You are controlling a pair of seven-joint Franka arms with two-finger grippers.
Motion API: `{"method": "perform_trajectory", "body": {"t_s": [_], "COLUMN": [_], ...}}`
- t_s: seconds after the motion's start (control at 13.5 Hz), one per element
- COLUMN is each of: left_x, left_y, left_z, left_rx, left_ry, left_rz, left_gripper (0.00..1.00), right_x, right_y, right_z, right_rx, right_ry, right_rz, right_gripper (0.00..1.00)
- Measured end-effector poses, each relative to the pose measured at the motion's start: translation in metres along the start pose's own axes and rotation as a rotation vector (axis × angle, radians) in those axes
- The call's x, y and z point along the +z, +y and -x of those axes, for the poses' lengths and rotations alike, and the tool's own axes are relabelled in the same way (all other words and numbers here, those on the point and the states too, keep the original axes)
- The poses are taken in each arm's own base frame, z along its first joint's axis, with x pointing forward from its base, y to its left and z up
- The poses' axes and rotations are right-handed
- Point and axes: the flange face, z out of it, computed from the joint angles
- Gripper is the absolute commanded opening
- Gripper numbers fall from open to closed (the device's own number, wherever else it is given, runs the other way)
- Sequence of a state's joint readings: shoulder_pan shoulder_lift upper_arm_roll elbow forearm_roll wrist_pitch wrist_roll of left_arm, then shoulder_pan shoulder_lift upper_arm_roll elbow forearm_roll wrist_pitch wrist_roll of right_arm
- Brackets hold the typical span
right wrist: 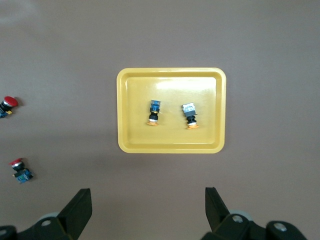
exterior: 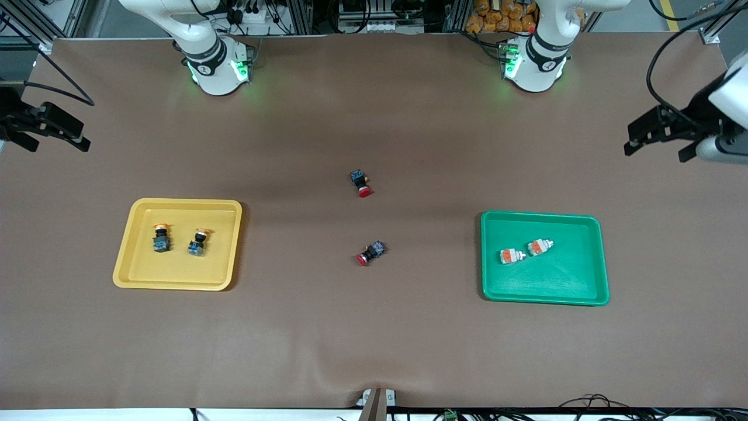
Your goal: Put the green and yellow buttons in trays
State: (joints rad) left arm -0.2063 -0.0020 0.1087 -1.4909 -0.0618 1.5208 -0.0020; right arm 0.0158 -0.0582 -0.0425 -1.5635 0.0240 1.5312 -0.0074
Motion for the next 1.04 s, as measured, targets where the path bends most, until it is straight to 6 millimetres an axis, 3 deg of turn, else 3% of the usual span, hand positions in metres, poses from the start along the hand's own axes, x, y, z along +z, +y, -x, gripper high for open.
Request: {"method": "perform_trajectory", "body": {"t_s": [0.22, 0.45, 1.04], "left_x": [-0.013, -0.019, -0.018], "left_y": [0.019, 0.04, 0.024], "left_z": [0.021, 0.03, 0.028], "left_rx": [-0.035, -0.047, -0.08], "left_ry": [-0.018, -0.008, -0.01], "left_rz": [-0.038, -0.053, -0.058], "left_gripper": [1.0, 1.0, 1.0], "right_x": [-0.001, 0.003, 0.005], "right_y": [-0.005, -0.007, -0.007], "right_z": [-0.005, -0.005, -0.004], "right_rx": [-0.015, -0.018, -0.049], "right_ry": [-0.014, -0.036, -0.047], "right_rz": [0.006, 0.007, 0.008], "right_gripper": [1.0, 1.0, 1.0]}}
